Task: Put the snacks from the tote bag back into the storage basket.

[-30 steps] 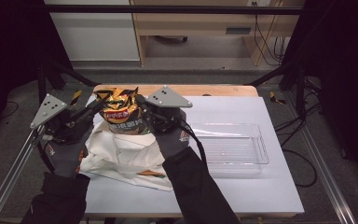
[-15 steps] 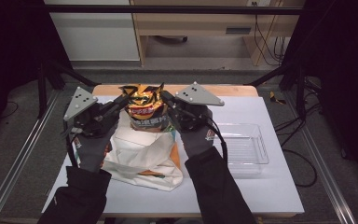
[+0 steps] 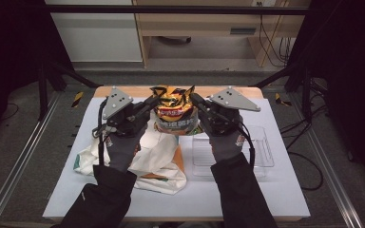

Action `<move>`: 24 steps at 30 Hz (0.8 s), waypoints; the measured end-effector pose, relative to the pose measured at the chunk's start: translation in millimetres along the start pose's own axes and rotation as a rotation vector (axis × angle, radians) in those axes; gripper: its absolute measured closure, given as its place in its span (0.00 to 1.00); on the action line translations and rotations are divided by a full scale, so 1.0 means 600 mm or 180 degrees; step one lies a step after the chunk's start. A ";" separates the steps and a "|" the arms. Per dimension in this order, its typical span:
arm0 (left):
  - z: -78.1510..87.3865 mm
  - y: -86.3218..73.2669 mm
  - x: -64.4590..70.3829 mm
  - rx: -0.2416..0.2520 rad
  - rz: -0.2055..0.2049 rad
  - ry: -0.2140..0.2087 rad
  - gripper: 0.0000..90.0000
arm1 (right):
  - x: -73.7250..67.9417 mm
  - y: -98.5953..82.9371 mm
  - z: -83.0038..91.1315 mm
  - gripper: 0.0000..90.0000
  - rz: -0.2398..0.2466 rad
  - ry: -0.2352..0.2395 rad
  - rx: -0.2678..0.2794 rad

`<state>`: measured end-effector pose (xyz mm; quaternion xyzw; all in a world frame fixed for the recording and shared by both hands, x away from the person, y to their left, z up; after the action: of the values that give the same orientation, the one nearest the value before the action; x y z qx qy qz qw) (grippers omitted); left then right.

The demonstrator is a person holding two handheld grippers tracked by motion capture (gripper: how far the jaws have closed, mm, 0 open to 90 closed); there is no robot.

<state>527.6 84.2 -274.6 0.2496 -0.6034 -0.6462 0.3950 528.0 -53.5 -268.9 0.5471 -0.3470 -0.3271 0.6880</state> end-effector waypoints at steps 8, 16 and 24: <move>-0.032 -0.004 0.042 0.0003 -0.0019 -0.0080 0.98 | 0.040 -0.012 0.031 1.00 -0.0033 -0.0112 0.0001; -0.063 -0.015 0.080 0.0028 -0.0011 -0.0135 0.98 | 0.079 -0.031 0.057 1.00 -0.0070 -0.0205 0.0005; -0.093 -0.032 0.117 -0.0038 -0.0021 -0.0212 0.98 | 0.116 -0.055 0.082 1.00 -0.0137 -0.0272 -0.0005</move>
<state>528.6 -5.9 -290.9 0.2275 -0.6116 -0.6590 0.3740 522.4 -143.1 -285.2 0.5395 -0.3640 -0.3652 0.6657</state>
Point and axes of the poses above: each handheld gripper's, and its own axes: z roughly backward along the jaws, y roughly out of its top, x roughly to its right, the point moved 9 cm from there along -z, roughly forward along the jaws, and after that the axes turned 7 degrees about z, right-handed, at the moved point
